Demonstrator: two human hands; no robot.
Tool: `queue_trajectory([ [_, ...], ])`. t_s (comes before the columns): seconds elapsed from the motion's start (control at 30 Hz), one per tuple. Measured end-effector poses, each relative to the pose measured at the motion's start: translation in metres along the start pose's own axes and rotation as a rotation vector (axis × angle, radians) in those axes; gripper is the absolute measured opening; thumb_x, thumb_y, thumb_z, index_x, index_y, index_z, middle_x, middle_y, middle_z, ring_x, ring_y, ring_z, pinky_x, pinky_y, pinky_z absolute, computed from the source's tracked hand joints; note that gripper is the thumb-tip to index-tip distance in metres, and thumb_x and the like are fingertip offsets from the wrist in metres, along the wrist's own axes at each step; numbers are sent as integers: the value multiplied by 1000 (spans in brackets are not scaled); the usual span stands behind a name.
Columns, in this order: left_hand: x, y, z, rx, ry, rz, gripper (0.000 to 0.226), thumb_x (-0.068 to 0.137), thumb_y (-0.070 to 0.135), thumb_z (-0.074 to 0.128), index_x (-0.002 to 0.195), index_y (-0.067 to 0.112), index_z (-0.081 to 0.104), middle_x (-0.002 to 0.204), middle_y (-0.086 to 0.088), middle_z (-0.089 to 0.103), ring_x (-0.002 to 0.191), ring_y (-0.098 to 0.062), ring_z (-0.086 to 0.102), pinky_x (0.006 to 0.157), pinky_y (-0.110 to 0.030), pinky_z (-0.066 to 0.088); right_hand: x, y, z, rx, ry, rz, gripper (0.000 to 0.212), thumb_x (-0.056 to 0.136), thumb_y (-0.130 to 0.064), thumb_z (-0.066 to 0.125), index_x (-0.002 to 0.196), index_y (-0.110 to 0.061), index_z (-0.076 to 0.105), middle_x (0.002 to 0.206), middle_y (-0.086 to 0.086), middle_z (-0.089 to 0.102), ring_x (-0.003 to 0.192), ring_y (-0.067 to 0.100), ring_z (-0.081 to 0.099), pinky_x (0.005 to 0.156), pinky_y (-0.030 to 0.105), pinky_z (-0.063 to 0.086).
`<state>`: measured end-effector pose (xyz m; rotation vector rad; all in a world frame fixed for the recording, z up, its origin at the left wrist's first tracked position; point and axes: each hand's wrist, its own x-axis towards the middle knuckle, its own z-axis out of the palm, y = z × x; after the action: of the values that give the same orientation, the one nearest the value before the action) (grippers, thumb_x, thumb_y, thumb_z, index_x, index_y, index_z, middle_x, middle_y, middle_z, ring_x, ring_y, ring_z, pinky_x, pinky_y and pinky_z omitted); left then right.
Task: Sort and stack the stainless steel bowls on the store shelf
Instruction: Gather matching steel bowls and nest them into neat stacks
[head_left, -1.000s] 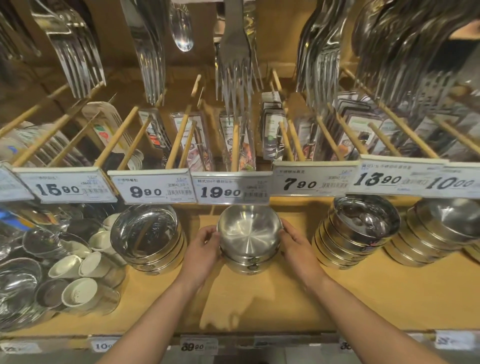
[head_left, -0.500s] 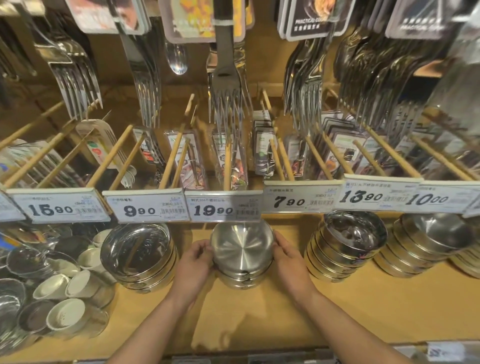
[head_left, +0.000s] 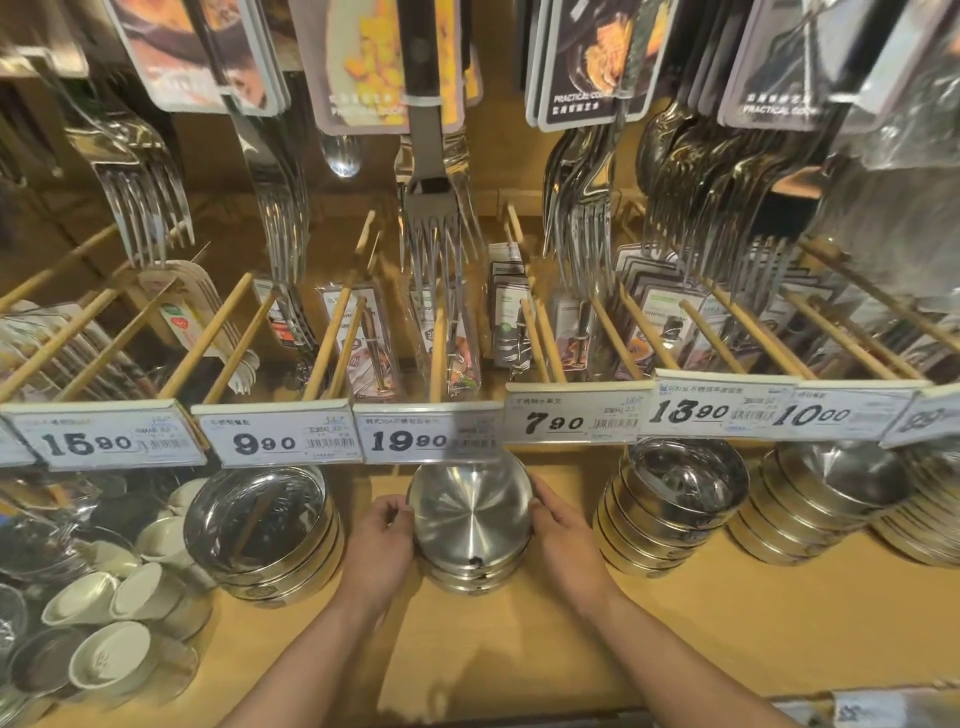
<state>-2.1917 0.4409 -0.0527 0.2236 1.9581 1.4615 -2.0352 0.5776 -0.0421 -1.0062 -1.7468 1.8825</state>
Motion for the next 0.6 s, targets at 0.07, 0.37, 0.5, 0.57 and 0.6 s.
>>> queue_trajectory([
  [0.07,1,-1,0,-4,1,-6,23,106,20,45,102,9,64,106,-19,72,106,-40,67,98,-61,51,-1,-2,-1,-9,1,6,44,106,-11,41,144,-28,55,137,-15,63,121,-7,56,88,1,43],
  [0.37,-5,0,-3,-30,-27,-23,22,105,18,45,107,7,64,110,-20,71,106,-36,67,97,-58,53,-3,1,-3,3,7,34,43,106,-12,41,138,-35,60,130,-18,67,123,-1,58,97,10,46],
  [0.5,-9,1,-5,-99,-34,-71,24,106,18,43,111,9,65,113,-16,71,100,-24,68,77,-39,58,-2,5,-2,79,7,83,39,109,-18,37,137,-32,60,130,-10,68,126,11,59,115,45,41],
  [0.57,-9,0,-4,-115,-33,-98,26,106,18,41,110,12,67,112,-11,73,100,-20,68,74,-35,56,-1,6,1,92,1,76,40,109,-18,36,133,-34,63,129,-9,69,126,14,59,115,49,40],
  [0.6,-9,1,-3,-121,-40,-109,28,107,18,40,109,14,67,110,-8,74,97,-15,69,70,-32,57,-1,6,1,103,3,80,40,108,-19,36,132,-35,64,128,-9,70,125,14,60,114,50,41],
])
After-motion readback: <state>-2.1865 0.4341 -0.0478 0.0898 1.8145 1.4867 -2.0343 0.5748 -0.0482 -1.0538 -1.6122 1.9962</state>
